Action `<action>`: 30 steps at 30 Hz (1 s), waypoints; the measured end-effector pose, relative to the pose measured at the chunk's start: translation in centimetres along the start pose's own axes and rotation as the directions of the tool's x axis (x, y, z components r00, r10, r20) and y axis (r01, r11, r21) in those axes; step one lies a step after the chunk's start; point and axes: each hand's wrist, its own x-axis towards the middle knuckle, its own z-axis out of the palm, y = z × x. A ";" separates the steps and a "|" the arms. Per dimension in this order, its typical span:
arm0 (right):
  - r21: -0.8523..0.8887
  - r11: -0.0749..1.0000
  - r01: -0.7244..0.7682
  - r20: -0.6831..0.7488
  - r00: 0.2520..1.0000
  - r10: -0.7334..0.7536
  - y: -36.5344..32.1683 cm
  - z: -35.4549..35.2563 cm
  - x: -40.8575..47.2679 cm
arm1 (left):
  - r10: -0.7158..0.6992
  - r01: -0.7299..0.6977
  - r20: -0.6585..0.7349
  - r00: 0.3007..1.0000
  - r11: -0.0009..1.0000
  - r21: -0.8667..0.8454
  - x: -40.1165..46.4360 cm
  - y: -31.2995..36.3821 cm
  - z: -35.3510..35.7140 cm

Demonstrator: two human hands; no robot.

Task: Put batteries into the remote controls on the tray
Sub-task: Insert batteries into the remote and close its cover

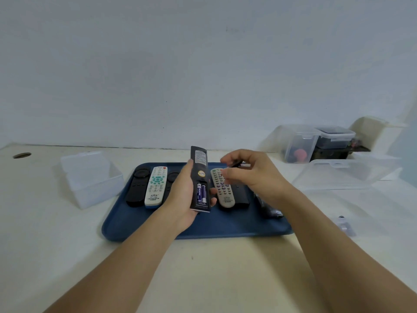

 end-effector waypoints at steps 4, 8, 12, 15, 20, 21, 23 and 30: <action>-0.002 0.997 0.071 -0.113 0.991 -0.071 0.1 2.3 -0.3 | 0.070 -0.063 0.045 0.997 0.988 -0.143 0.2 0.7 -0.3; -0.169 0.930 0.325 -0.164 0.922 -0.352 -0.1 3.9 -0.8 | 0.109 -0.086 0.075 0.991 0.962 -0.260 -0.4 1.1 0.3; -0.644 0.510 0.570 -0.052 0.633 -0.772 0.6 3.5 -0.8 | 0.114 -0.096 0.041 0.993 0.948 -0.303 -0.9 1.1 0.6; -0.791 0.291 0.538 0.013 0.490 -0.872 0.3 3.2 -0.5 | 0.130 -0.113 0.036 0.991 0.943 -0.312 -1.3 1.3 0.7; -0.793 0.325 0.516 -0.001 0.531 -0.848 0.4 3.4 -0.6 | 0.130 -0.123 -0.004 0.992 0.930 -0.346 -1.6 1.9 0.7; -0.773 0.352 0.528 0.007 0.562 -0.827 0.6 3.5 -0.6 | 0.129 -0.122 -0.004 0.992 0.929 -0.351 -1.6 2.0 0.7; -0.723 0.398 0.565 0.041 0.610 -0.791 0.7 3.8 -0.5 | 0.135 -0.124 0.006 0.991 0.928 -0.352 -1.7 2.2 0.6; -0.580 0.566 0.585 0.205 0.778 -0.594 1.1 4.4 -0.9 | 0.095 -0.095 -0.017 0.995 0.930 -0.354 -1.5 2.7 0.0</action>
